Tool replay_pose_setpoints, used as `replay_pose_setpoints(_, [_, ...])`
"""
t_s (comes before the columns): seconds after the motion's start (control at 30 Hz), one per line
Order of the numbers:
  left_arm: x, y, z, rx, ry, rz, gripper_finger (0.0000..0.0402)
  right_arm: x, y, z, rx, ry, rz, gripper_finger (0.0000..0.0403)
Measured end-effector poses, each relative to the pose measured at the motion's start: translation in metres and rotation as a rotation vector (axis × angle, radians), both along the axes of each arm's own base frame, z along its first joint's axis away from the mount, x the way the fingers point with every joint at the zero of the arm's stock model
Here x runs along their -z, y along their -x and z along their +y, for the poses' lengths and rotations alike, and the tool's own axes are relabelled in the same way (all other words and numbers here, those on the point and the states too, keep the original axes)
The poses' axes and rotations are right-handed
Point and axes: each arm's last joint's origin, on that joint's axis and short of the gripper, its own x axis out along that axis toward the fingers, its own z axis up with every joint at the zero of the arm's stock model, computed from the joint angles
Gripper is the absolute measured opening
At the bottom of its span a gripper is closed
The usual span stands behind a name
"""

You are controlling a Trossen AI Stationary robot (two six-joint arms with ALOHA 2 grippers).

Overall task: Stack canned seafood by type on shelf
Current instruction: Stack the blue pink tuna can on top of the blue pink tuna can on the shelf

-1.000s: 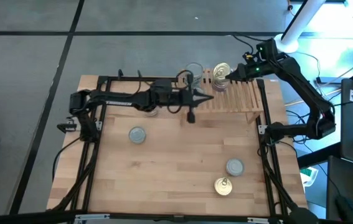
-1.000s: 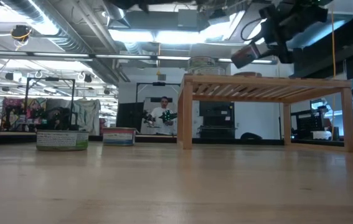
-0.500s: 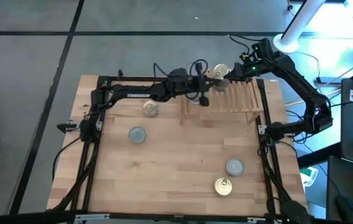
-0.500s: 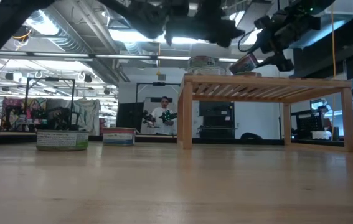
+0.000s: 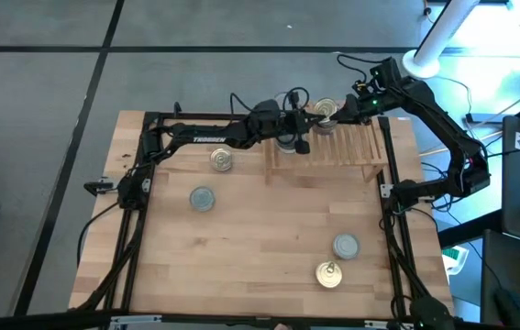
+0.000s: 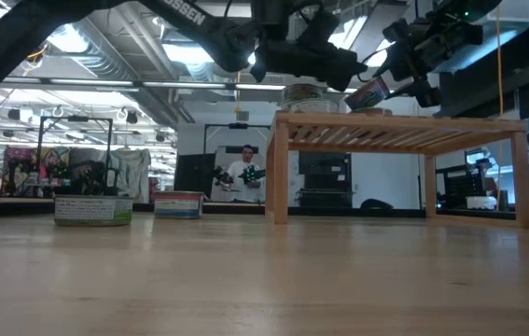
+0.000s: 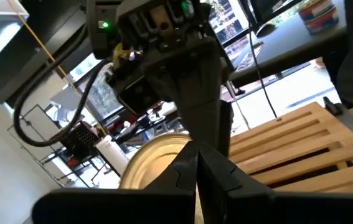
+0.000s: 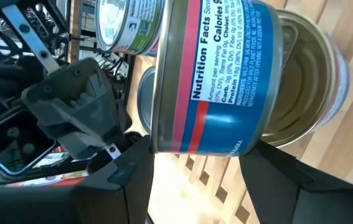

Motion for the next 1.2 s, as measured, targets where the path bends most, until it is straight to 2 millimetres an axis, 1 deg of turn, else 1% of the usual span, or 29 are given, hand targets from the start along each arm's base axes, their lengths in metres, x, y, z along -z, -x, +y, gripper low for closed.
replay_pose_setpoints(0.33, [0.0010, 0.0003, 0.0004, -0.005, 0.005, 0.016, 0.0000, 0.0005, 0.0003, 0.0004, 0.002, -0.006, 0.006, 0.0211])
replay_pose_setpoints(0.57, [0.0058, 0.0003, 0.0006, -0.005, 0.016, 0.064, 0.0000, 0.0009, 0.0003, 0.0002, 0.011, 0.000, 0.020, 0.0242])
replay_pose_setpoints(0.73, [0.0081, 0.0006, 0.0013, -0.016, 0.018, 0.088, 0.0000, 0.0021, 0.0010, -0.0009, 0.057, 0.001, 0.065, 0.0258])
replay_pose_setpoints(0.83, [0.0082, 0.0006, 0.0013, -0.017, 0.017, 0.090, 0.0000, 0.0025, 0.0013, -0.0014, 0.082, -0.007, 0.083, 0.0260])
replay_pose_setpoints(1.2, [0.0081, 0.0004, 0.0007, -0.016, 0.017, 0.090, 0.0000, 0.0024, 0.0011, -0.0011, 0.071, -0.016, 0.069, 0.0261])
